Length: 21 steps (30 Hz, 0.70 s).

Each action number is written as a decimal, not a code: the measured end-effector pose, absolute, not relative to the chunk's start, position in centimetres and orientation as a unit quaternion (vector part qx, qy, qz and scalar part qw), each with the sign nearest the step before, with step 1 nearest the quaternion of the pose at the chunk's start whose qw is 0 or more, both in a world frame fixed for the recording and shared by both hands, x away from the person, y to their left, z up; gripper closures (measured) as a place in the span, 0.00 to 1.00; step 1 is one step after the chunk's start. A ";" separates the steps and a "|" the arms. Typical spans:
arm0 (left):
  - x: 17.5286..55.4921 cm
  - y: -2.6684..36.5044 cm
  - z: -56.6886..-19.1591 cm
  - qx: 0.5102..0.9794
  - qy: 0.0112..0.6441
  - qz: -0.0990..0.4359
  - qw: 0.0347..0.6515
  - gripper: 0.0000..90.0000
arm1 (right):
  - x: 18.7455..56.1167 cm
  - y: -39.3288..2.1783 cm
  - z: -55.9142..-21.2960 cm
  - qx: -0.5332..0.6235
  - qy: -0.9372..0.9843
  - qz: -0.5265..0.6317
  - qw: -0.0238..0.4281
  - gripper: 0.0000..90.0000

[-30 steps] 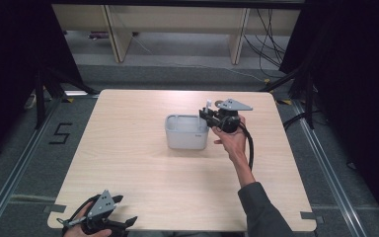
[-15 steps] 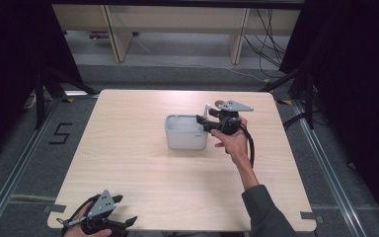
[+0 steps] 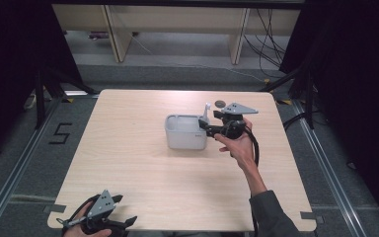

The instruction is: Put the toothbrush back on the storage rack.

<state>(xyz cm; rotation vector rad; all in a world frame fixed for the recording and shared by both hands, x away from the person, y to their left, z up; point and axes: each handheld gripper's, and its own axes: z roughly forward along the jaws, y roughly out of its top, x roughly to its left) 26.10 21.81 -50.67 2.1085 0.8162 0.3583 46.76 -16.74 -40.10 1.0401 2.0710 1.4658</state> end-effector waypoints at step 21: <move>26.2 21.9 -50.6 0.837 0.323 0.147 0.417 0.16 | 43.9 -18.4 -40.2 0.386 0.742 0.515 0.187 0.18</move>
